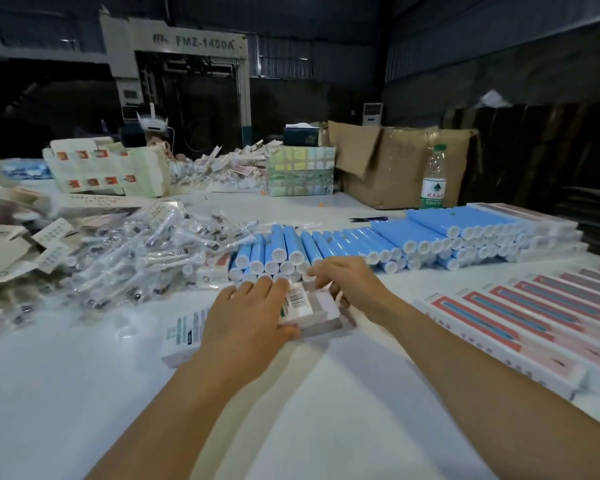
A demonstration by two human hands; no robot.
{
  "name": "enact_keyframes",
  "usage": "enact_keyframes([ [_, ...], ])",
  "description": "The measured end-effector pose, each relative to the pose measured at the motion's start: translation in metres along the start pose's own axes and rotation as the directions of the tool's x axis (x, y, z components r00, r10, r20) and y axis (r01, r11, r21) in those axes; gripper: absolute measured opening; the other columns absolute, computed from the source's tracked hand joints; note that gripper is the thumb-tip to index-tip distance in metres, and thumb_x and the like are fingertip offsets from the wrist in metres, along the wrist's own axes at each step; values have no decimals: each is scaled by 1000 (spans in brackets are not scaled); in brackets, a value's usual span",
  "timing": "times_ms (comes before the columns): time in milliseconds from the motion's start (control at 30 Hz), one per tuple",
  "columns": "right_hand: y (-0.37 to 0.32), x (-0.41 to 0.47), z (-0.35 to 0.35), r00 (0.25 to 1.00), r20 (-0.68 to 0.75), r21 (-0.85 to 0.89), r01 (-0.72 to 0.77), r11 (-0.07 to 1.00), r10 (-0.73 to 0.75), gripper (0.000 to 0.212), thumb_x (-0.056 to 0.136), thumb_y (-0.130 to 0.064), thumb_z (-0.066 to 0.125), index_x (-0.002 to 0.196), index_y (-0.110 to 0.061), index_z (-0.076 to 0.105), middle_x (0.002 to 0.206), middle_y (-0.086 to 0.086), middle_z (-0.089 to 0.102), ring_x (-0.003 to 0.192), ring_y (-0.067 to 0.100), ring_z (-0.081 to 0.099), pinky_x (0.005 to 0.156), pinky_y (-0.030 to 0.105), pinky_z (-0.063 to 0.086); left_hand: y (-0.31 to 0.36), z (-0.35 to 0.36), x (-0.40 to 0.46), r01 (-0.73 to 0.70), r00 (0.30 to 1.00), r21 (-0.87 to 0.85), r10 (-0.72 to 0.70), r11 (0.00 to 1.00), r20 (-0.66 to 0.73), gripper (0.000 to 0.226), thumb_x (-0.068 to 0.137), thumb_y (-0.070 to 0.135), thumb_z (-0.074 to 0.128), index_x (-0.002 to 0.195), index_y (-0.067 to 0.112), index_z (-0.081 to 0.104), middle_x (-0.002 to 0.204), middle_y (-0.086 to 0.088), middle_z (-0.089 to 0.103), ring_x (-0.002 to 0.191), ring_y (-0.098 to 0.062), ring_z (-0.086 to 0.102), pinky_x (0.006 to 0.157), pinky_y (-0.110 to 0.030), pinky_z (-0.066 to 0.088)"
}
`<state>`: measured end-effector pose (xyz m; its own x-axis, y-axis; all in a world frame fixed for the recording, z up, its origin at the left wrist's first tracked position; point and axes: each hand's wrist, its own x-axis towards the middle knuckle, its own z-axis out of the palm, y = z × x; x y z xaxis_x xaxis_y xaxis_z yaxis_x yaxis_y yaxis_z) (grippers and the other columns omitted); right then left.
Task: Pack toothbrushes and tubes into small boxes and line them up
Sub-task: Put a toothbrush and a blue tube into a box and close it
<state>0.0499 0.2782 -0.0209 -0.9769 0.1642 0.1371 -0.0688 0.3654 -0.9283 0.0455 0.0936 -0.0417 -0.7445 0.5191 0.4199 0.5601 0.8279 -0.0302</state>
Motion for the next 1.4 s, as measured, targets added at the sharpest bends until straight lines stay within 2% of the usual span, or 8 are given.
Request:
enact_keyframes([
  [100,-10,34,-2,965,-259,-170,-13,985,-32,17,88,-17,55,84,-5,67,80,9,70,52,14,51,47,20,41,9,4,-2,-14,1000,8,14,1000,27,66,90,61,40,142,25,21,131,4,38,119,-20,38,91,-33,29],
  [267,-40,99,16,984,-150,-584,-12,812,-94,24,92,-20,52,111,-7,60,118,14,60,93,27,60,75,35,49,19,8,-1,-49,998,44,47,998,34,55,96,45,40,141,17,25,132,-5,41,118,-28,39,91,-40,31],
  [567,-56,159,38,987,-13,-890,-83,447,158,27,92,-20,56,71,-5,48,75,8,51,63,21,50,47,26,37,19,11,9,-65,994,70,59,995,93,54,98,41,37,140,10,24,133,-10,40,118,-32,38,92,-43,30],
  [700,-52,152,33,988,-69,-758,-143,636,140,16,87,-12,56,97,1,54,87,15,54,68,24,50,46,25,34,17,14,8,-39,998,38,37,999,52,53,96,45,39,136,13,30,127,-7,44,113,-30,41,88,-42,31],
  [800,-53,135,13,988,-132,-412,-129,902,81,70,86,-9,55,147,-13,21,90,13,53,53,21,45,37,19,31,13,16,10,-24,1000,66,23,998,18,58,95,51,38,139,14,26,128,-5,42,114,-28,41,88,-41,33],
  [1100,-4,16,-37,825,-562,385,202,900,55,55,85,-11,63,128,-29,33,73,12,59,32,16,50,35,22,41,11,6,13,77,996,50,-74,996,-57,68,92,63,22,144,21,15,139,1,36,123,-21,39,93,-34,34],
  [1267,4,-6,-19,840,-531,458,173,872,112,54,85,-13,66,123,-27,29,76,8,64,40,17,57,40,25,47,24,4,11,83,996,65,-80,994,-44,70,90,63,24,146,21,16,138,1,38,123,-21,39,93,-34,34],
  [1400,9,-18,-3,849,-527,222,87,971,44,11,90,-31,61,89,-20,62,77,-3,64,60,10,55,58,27,44,30,1,6,85,995,42,-83,995,-54,69,90,62,24,146,21,18,135,1,40,121,-21,40,92,-34,34],
])
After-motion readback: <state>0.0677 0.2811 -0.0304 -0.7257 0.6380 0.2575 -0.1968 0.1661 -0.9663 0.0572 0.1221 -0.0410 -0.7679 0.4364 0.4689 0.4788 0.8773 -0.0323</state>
